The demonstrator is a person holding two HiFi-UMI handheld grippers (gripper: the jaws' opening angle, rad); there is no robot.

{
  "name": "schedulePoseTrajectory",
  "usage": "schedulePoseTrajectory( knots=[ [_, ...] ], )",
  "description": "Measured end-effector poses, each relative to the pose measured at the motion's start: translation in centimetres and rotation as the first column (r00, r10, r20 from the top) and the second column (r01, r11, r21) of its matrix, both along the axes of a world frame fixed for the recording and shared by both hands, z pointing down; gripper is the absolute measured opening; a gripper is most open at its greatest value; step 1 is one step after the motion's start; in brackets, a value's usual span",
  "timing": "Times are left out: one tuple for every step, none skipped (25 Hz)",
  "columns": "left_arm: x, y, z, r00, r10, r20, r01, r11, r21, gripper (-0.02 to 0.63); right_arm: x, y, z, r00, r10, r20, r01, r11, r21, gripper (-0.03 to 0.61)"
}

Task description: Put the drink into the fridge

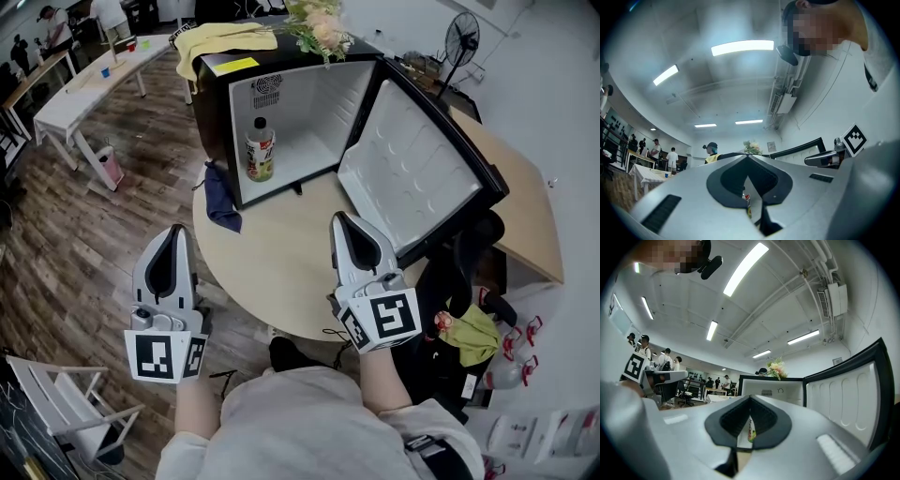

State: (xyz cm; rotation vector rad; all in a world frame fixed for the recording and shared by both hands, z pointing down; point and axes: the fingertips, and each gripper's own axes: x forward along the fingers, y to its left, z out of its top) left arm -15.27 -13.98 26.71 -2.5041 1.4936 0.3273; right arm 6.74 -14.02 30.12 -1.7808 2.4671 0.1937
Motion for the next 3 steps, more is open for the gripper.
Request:
schedulePoseTrajectory(
  knots=[
    [-0.04, 0.09, -0.02, 1.0, 0.0, 0.0, 0.0, 1.0, 0.0, 0.008, -0.1, 0.09, -0.06, 1.0, -0.002, 0.0, 0.002, 1.0, 0.001, 0.011],
    [-0.08, 0.18, -0.04, 1.0, -0.001, 0.0, 0.001, 1.0, -0.001, 0.008, -0.2, 0.19, -0.12, 1.0, -0.004, -0.001, 0.004, 1.0, 0.002, 0.011],
    [-0.12, 0.27, -0.06, 1.0, -0.001, 0.0, 0.001, 1.0, -0.001, 0.008, -0.29, 0.29, -0.18, 1.0, -0.006, -0.001, 0.006, 1.0, 0.003, 0.011]
  ],
)
